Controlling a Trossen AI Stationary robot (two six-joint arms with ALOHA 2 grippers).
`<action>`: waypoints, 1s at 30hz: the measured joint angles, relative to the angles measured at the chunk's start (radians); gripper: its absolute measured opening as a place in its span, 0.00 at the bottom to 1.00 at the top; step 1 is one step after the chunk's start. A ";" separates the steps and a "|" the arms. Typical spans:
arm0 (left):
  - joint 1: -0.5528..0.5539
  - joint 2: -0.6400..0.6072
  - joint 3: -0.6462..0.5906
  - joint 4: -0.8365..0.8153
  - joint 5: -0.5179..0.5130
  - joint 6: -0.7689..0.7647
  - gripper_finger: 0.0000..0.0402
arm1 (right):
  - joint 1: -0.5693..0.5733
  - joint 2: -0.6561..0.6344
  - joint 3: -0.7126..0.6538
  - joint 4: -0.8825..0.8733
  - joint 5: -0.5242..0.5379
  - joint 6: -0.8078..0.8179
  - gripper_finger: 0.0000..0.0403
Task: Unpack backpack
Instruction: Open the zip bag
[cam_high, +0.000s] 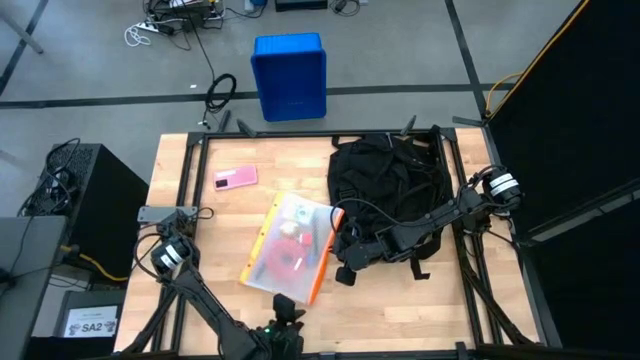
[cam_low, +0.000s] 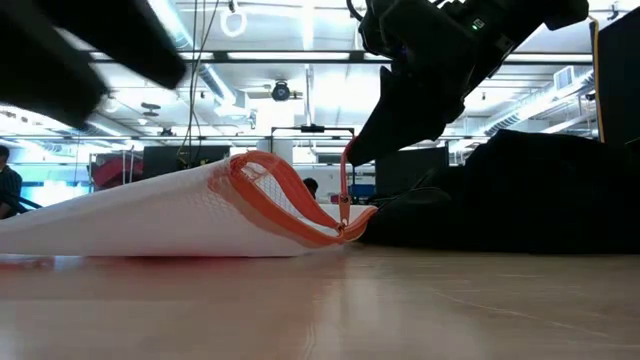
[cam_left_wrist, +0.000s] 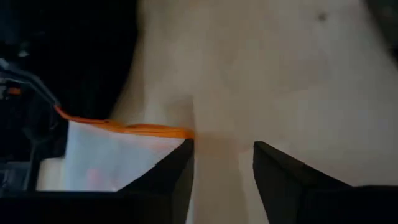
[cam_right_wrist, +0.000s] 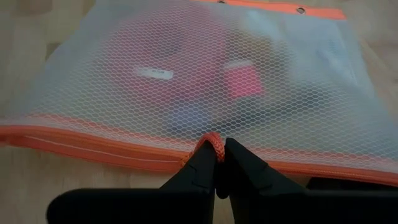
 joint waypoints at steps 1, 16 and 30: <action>0.007 0.000 0.000 -0.001 0.001 0.001 0.40 | 0.000 0.000 0.000 0.000 0.000 0.000 0.01; 0.126 0.045 -0.001 0.000 0.020 0.030 0.87 | 0.000 0.000 0.000 0.001 0.001 -0.010 0.01; 0.148 0.084 -0.001 0.003 0.017 -0.006 0.31 | -0.001 0.000 -0.010 0.019 0.004 -0.008 0.00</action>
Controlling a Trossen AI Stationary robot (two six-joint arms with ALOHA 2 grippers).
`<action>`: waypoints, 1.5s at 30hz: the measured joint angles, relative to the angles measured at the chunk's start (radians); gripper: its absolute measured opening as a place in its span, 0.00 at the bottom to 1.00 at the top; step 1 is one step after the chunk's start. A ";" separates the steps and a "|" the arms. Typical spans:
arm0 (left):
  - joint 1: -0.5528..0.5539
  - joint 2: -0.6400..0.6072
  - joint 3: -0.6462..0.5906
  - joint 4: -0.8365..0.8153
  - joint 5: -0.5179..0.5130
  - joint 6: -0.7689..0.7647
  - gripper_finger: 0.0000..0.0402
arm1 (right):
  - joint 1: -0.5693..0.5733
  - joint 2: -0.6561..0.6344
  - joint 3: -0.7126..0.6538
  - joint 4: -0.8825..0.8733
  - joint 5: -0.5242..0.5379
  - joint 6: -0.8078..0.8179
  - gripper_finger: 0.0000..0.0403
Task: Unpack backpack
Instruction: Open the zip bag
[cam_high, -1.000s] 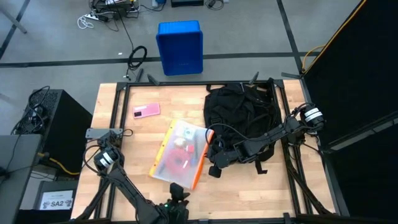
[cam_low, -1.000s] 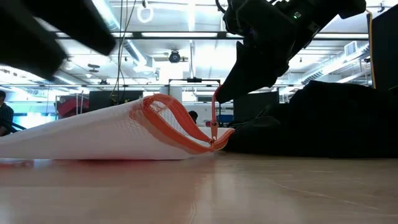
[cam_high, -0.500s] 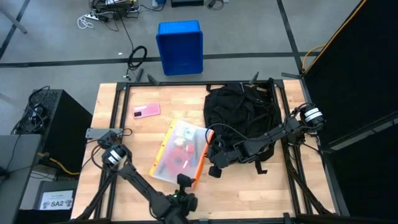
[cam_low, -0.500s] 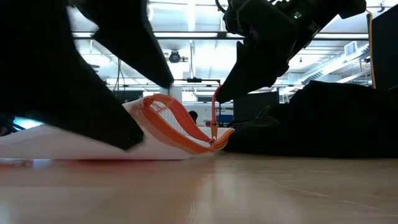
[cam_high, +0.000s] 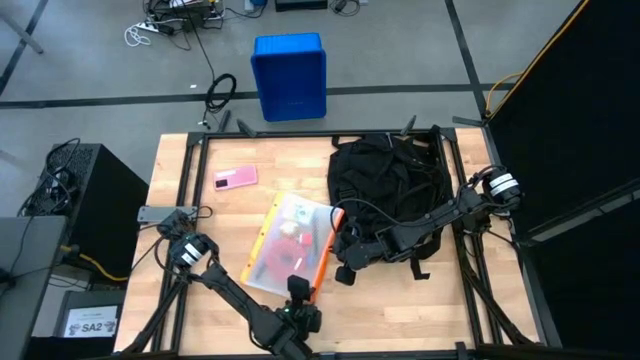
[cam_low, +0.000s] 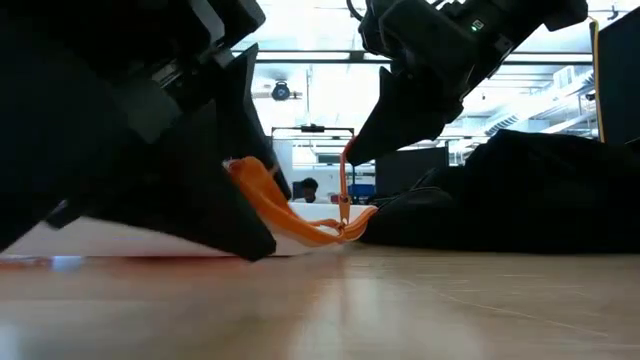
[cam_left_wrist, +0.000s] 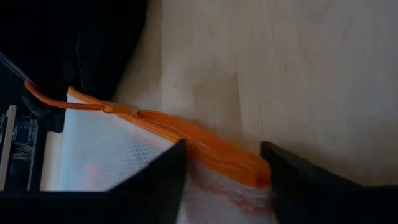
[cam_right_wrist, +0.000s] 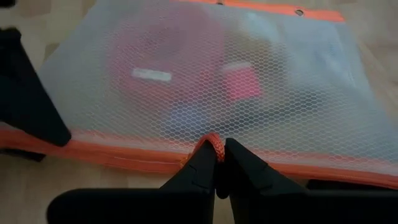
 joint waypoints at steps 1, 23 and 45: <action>0.000 0.000 0.000 0.000 0.000 0.000 0.23 | 0.000 0.000 -0.008 0.010 0.000 0.000 0.00; -0.217 -0.002 0.108 -0.531 -0.029 -0.518 0.00 | 0.001 0.000 -0.074 -0.017 -0.004 0.043 0.00; -0.303 -0.002 0.026 -0.622 0.097 -0.784 0.00 | 0.104 0.000 -0.063 0.074 -0.191 0.029 0.00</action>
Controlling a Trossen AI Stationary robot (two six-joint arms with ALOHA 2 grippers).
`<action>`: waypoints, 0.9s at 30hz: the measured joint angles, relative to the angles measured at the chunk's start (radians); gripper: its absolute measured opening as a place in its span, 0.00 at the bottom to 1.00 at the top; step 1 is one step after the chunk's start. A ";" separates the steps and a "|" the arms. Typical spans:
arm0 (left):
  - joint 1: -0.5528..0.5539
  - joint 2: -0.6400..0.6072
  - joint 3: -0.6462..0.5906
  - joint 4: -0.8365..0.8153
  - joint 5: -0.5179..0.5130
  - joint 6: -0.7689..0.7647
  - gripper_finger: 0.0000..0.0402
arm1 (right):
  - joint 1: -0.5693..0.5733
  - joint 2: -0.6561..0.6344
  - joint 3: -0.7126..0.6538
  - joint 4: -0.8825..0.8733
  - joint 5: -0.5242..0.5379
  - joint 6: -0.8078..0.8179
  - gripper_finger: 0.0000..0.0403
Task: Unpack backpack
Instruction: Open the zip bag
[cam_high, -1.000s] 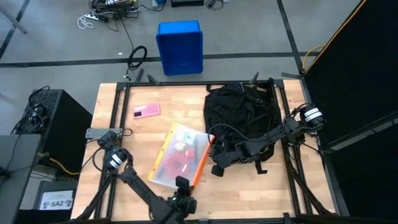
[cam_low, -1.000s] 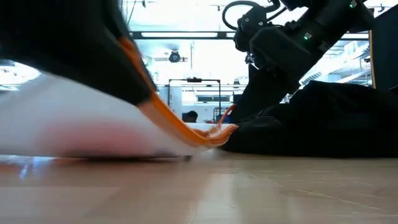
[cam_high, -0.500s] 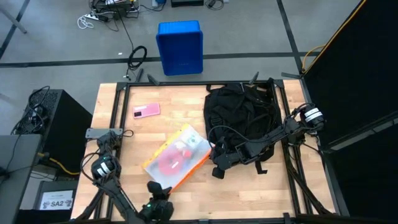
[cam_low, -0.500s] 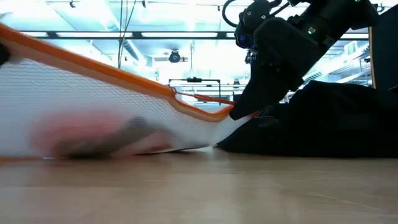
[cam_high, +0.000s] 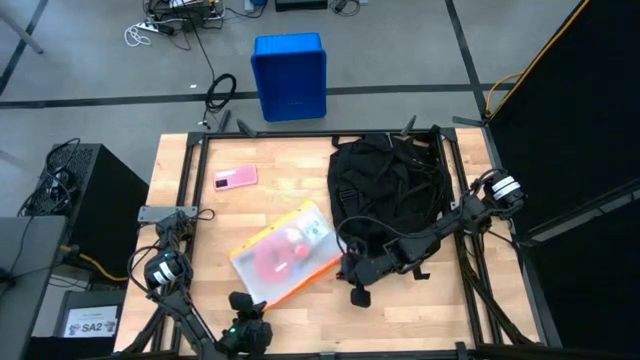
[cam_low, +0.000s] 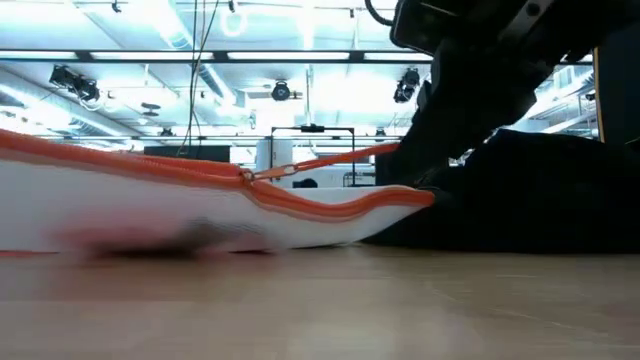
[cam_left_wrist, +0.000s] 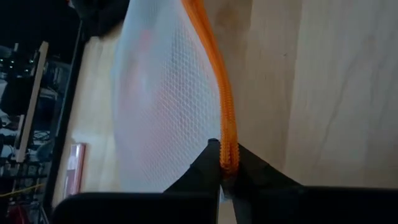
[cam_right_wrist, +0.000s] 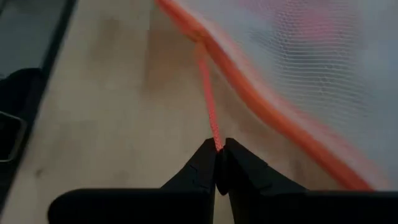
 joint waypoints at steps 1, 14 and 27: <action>-0.001 0.000 -0.002 0.001 0.001 0.000 0.00 | 0.002 0.000 0.000 -0.020 0.017 0.011 0.00; -0.028 0.000 -0.056 0.015 0.089 -0.048 0.00 | 0.002 0.000 -0.003 -0.338 0.073 0.201 0.00; -0.005 -0.001 -0.057 0.160 -0.081 0.013 0.00 | -0.006 -0.001 -0.001 -0.216 0.064 0.164 0.00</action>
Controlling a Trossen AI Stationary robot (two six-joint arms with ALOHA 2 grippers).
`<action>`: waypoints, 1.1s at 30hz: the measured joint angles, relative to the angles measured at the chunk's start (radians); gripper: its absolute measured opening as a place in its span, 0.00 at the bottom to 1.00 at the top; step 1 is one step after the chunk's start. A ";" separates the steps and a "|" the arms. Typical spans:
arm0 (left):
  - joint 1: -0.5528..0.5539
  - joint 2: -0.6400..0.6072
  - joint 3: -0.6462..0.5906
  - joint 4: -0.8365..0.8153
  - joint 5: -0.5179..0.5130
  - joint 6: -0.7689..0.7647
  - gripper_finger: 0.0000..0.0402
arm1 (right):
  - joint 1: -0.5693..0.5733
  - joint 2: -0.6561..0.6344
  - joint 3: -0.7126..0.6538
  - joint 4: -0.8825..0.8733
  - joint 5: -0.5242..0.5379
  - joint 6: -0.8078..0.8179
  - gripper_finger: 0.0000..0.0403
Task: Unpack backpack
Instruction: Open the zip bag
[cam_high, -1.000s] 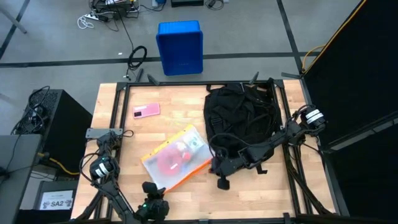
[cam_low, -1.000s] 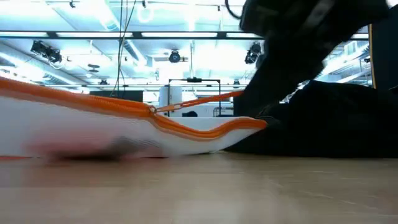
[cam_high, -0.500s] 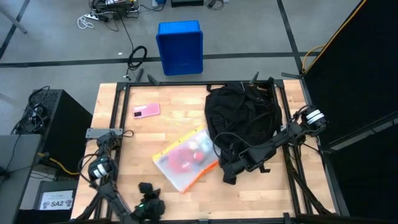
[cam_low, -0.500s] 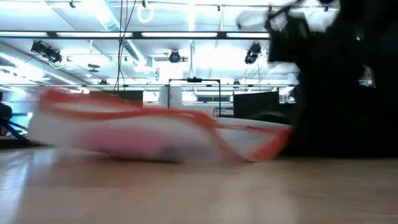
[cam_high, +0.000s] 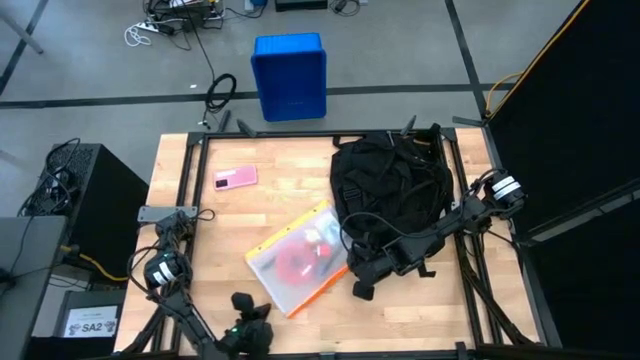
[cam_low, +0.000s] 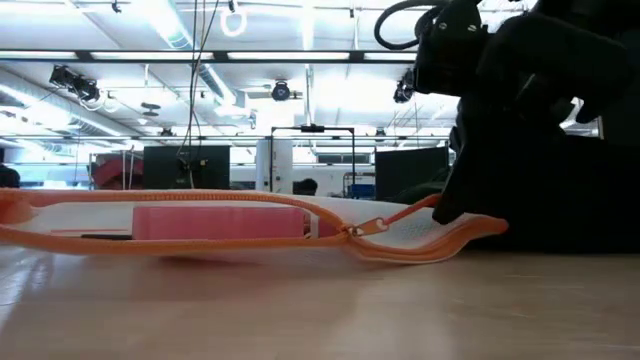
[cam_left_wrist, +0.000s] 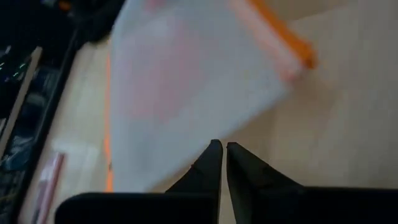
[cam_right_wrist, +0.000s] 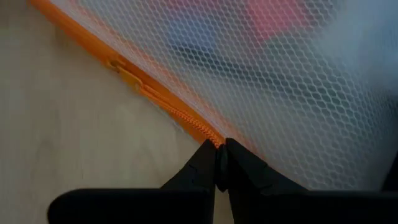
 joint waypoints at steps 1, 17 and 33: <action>-0.001 0.000 0.000 0.031 0.001 0.029 0.01 | -0.003 0.000 0.000 0.007 0.000 -0.006 0.00; 0.056 0.000 0.000 0.249 -0.054 0.253 0.47 | -0.019 0.000 0.002 0.054 0.000 -0.030 0.00; 0.132 0.000 0.001 0.271 -0.032 0.391 0.18 | -0.015 0.000 0.002 0.110 -0.069 -0.068 0.04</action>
